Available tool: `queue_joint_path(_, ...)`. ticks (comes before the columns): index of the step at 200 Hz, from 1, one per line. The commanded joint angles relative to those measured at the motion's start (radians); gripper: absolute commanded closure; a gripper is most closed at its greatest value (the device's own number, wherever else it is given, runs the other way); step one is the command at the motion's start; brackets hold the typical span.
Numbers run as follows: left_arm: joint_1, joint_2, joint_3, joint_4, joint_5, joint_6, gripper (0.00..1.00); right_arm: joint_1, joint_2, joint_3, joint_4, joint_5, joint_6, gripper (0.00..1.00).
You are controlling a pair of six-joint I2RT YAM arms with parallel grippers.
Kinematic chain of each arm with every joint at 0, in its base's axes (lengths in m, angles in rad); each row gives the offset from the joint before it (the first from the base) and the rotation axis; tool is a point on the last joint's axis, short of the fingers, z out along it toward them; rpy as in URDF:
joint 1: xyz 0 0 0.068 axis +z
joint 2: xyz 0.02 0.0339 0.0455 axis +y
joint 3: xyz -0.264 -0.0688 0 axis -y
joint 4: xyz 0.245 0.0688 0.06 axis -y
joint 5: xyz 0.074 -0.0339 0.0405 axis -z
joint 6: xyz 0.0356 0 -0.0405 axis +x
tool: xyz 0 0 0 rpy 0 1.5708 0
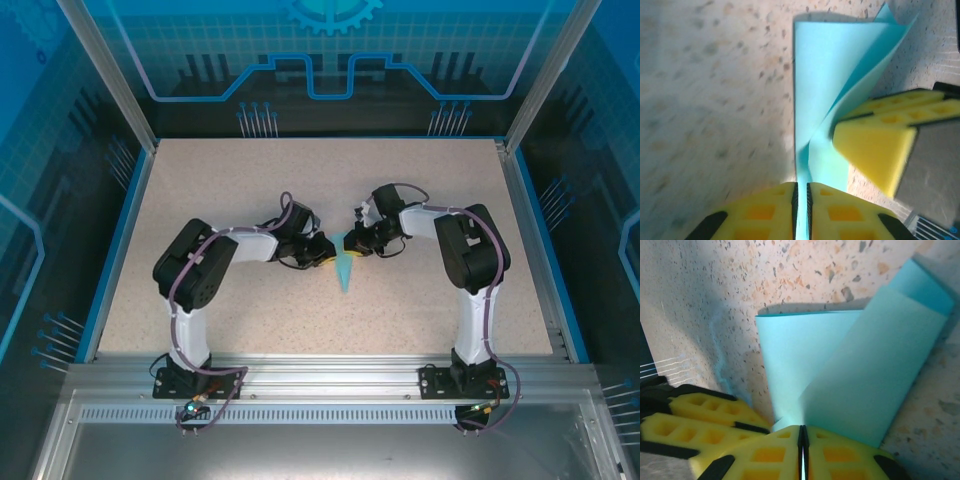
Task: Fold a paper plane with a square sheet of paper (fold left side to right side)
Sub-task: Fold the wing for the fifth time at the center of the table.
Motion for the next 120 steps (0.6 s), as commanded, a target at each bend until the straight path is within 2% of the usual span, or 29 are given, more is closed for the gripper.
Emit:
queue_joint_path(1, 0.006, -0.105, -0.028, -0.089, -0.02, 0.062, 0.8, -0.005, 0.057, -0.014, -0.069, 0.084, 0.002, 0.88)
queue_joint_path(23, -0.022, -0.14, -0.046, -0.055, 0.029, 0.064, 0.8, -0.005, 0.056, -0.012, -0.07, 0.086, 0.001, 0.88)
queue_joint_path(49, -0.085, -0.111, -0.021, -0.002, 0.09, 0.04, 0.81, -0.006, 0.054, -0.012, -0.071, 0.084, 0.001, 0.88)
queue_joint_path(86, -0.136, -0.005, 0.043, 0.014, 0.103, 0.005, 0.81, -0.004, 0.053, -0.011, -0.071, 0.082, 0.001, 0.88)
queue_joint_path(120, -0.144, 0.046, 0.055, -0.025, 0.077, -0.008, 0.82, -0.004, 0.047, -0.012, -0.071, 0.082, 0.001, 0.88)
